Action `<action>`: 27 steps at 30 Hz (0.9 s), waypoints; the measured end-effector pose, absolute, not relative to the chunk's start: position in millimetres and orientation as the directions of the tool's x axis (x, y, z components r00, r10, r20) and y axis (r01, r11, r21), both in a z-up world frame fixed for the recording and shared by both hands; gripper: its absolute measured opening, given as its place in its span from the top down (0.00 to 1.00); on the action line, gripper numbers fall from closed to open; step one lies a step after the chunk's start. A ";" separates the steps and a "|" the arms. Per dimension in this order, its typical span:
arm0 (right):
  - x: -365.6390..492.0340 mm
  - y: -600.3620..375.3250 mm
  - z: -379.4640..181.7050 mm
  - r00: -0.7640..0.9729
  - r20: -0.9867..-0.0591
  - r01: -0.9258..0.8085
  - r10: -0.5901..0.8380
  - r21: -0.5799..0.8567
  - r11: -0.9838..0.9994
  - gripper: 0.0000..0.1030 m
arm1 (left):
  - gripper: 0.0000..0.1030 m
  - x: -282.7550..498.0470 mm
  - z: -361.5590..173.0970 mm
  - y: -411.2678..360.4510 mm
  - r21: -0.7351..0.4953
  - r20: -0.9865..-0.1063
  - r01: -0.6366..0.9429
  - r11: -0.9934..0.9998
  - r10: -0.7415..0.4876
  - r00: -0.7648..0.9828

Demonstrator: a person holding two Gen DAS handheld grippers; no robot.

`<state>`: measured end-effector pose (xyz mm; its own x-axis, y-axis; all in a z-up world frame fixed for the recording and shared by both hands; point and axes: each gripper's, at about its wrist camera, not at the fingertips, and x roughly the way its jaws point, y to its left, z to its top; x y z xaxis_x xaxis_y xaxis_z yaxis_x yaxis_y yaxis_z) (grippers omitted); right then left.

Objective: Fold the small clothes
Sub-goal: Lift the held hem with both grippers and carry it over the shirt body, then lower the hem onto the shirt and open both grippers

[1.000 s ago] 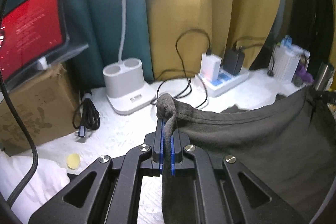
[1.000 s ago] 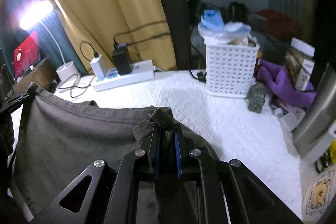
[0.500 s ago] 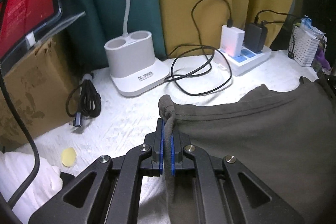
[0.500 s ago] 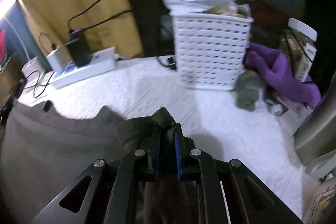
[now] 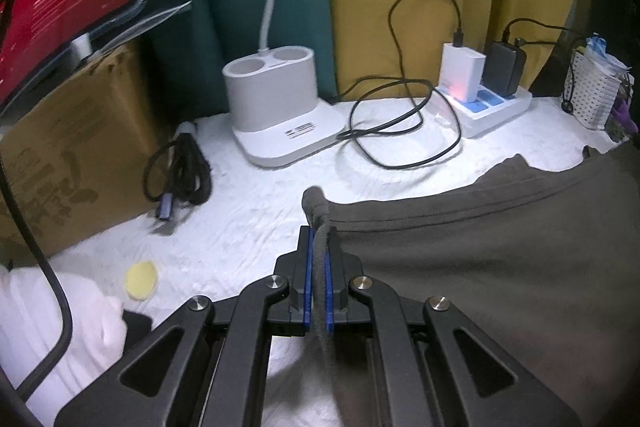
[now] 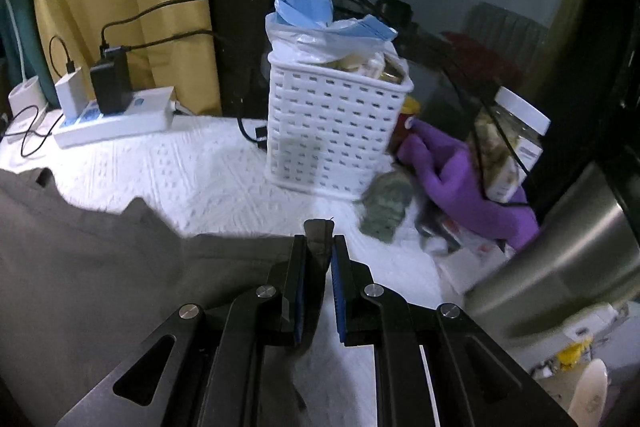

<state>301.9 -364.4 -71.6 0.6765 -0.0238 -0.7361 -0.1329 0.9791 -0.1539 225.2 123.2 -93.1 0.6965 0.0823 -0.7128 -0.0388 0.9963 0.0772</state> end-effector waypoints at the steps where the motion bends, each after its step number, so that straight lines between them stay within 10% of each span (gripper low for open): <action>1: 298.8 -365.0 -71.7 0.671 -0.741 -0.133 -0.028 -0.157 0.979 0.88 | 0.97 224.6 -94.0 126.1 0.090 -0.709 -0.057 0.994 0.104 0.697; 6: 282.7 -364.9 -72.4 0.678 -0.733 -0.127 -0.050 -0.185 0.974 0.80 | 0.97 218.0 -86.0 140.1 0.071 -0.718 -0.084 0.994 0.109 0.688; 8: 281.6 -365.2 -73.2 0.681 -0.731 -0.125 -0.045 -0.177 0.976 0.39 | 0.96 207.7 -76.8 136.8 0.058 -0.711 -0.068 0.996 0.088 0.698; 9: 280.0 -364.8 -72.1 0.691 -0.722 -0.127 -0.039 -0.173 0.977 0.02 | 0.96 201.5 -72.4 133.8 0.042 -0.715 -0.052 0.998 0.066 0.696; 15: 271.4 -369.5 -64.7 0.719 -0.695 -0.141 0.001 -0.145 0.979 0.00 | 0.95 168.7 -65.9 109.2 0.003 -0.749 -0.016 1.000 0.013 0.663; 19: 250.3 -375.2 -76.9 0.696 -0.717 -0.169 0.047 -0.100 0.980 0.00 | 0.61 148.5 -79.5 92.5 -0.074 -0.773 0.027 0.997 -0.074 0.630; 27: 233.2 -380.0 -108.8 0.635 -0.769 -0.143 -0.076 -0.214 0.966 0.00 | 0.54 153.6 -112.0 77.1 -0.038 -0.810 0.044 0.998 -0.057 0.584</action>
